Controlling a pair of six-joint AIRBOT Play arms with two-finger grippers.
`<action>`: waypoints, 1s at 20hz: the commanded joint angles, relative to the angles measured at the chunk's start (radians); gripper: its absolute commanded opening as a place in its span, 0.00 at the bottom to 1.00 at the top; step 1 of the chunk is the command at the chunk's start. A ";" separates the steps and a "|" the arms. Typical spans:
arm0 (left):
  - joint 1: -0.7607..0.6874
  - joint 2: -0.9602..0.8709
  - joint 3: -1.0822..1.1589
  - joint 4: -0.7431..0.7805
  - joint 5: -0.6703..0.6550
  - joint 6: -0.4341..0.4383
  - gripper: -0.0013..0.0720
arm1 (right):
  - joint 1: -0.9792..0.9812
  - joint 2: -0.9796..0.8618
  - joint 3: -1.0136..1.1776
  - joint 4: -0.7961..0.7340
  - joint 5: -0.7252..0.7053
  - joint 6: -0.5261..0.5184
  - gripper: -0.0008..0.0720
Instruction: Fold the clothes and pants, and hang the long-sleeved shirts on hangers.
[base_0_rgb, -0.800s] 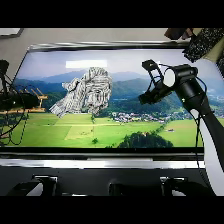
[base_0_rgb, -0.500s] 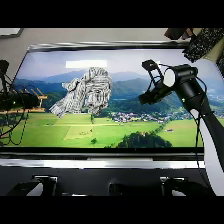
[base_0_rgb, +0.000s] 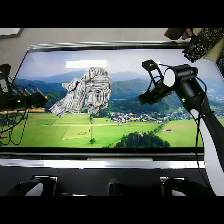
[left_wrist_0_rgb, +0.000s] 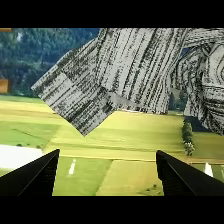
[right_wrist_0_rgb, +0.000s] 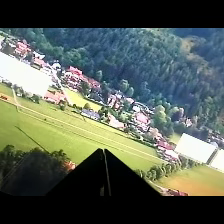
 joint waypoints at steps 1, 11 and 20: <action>0.063 -0.125 -0.040 -0.138 0.056 -0.072 1.00 | 0.001 0.000 0.000 0.000 0.000 0.001 0.06; 0.127 -0.466 -0.071 -0.311 0.202 -0.069 1.00 | 0.001 0.000 0.000 0.001 0.000 0.001 0.06; 0.127 -0.535 -0.071 -0.434 0.211 0.014 0.24 | 0.001 -0.004 -0.001 0.051 -0.046 0.041 0.18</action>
